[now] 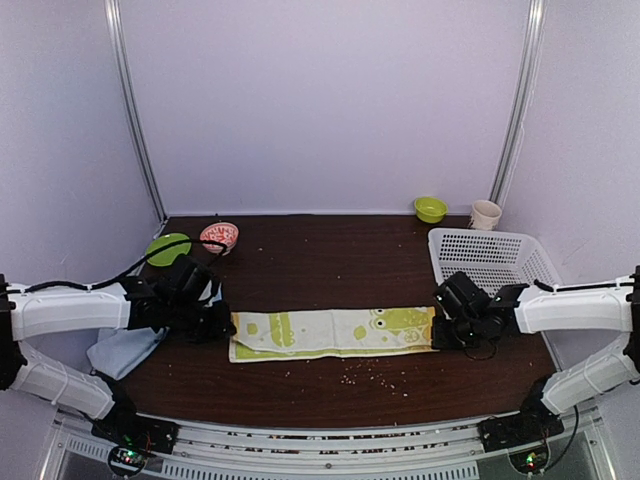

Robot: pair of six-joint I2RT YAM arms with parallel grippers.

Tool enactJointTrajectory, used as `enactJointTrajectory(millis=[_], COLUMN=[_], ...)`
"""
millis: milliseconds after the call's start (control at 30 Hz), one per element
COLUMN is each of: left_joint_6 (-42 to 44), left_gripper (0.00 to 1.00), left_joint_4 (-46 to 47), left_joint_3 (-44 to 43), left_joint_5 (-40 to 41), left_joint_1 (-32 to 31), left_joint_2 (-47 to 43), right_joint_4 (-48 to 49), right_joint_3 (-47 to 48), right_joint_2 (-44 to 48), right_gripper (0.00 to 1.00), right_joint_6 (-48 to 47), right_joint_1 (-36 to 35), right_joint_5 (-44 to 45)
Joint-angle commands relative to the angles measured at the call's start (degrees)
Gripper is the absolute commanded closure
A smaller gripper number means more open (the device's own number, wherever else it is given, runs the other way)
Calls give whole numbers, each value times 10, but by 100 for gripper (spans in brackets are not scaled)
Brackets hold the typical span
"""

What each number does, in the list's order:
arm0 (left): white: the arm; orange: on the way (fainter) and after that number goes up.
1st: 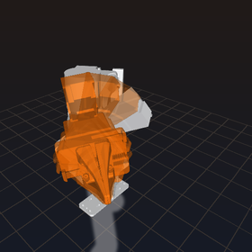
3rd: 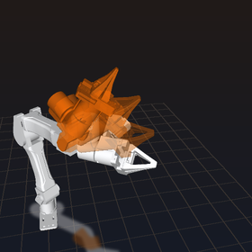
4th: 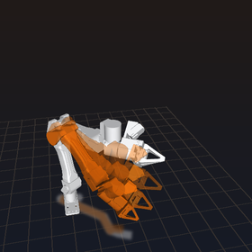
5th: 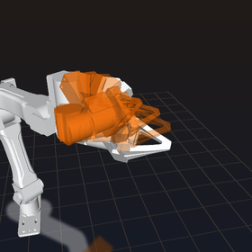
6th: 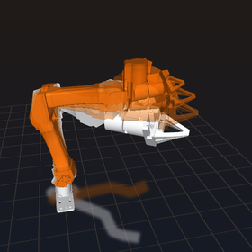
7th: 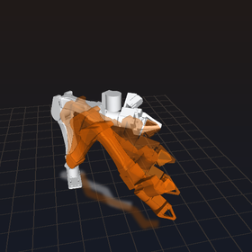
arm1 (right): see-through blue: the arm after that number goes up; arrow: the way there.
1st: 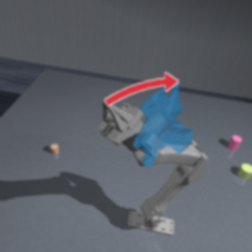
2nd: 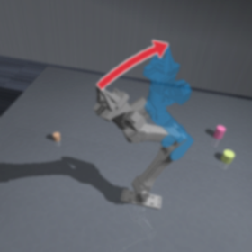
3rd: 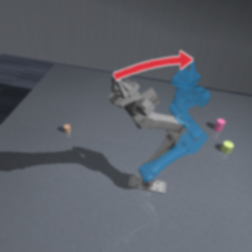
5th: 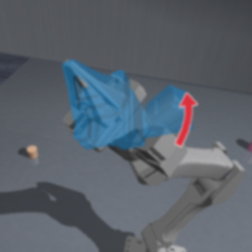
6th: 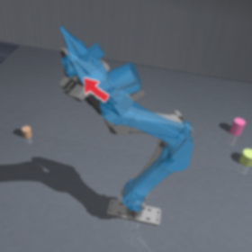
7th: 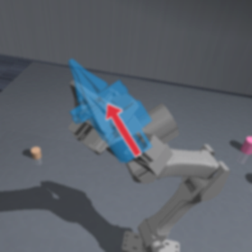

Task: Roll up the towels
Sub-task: Adjust the towel at the center of the board.

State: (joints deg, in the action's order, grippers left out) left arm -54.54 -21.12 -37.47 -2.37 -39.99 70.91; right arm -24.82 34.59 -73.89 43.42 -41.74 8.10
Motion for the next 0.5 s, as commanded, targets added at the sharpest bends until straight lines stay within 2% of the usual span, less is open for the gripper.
enactJointTrajectory(millis=[0,100,233,300,467], left_joint_6=[2,-1,-6,-6,-4], left_gripper=[100,100,100,100,100], left_joint_4=[1,2,10,12,11], left_joint_3=[-15,-10,1,1,1], left_joint_5=[-16,-14,-12,-11,-8], left_joint_1=[-8,-13,-14,-15,-15], left_joint_2=[-10,-7,0,2,4], right_joint_4=[-34,-15,4,5,5], right_joint_3=[15,7,8,13,23], right_joint_2=[12,2,-21,-30,-54], right_gripper=[100,98,72,62,55], right_joint_6=[-20,-24,-32,-32,-23], right_joint_1=[2,2,-19,-33,-37], right_joint_5=[27,3,-25,-23,0])
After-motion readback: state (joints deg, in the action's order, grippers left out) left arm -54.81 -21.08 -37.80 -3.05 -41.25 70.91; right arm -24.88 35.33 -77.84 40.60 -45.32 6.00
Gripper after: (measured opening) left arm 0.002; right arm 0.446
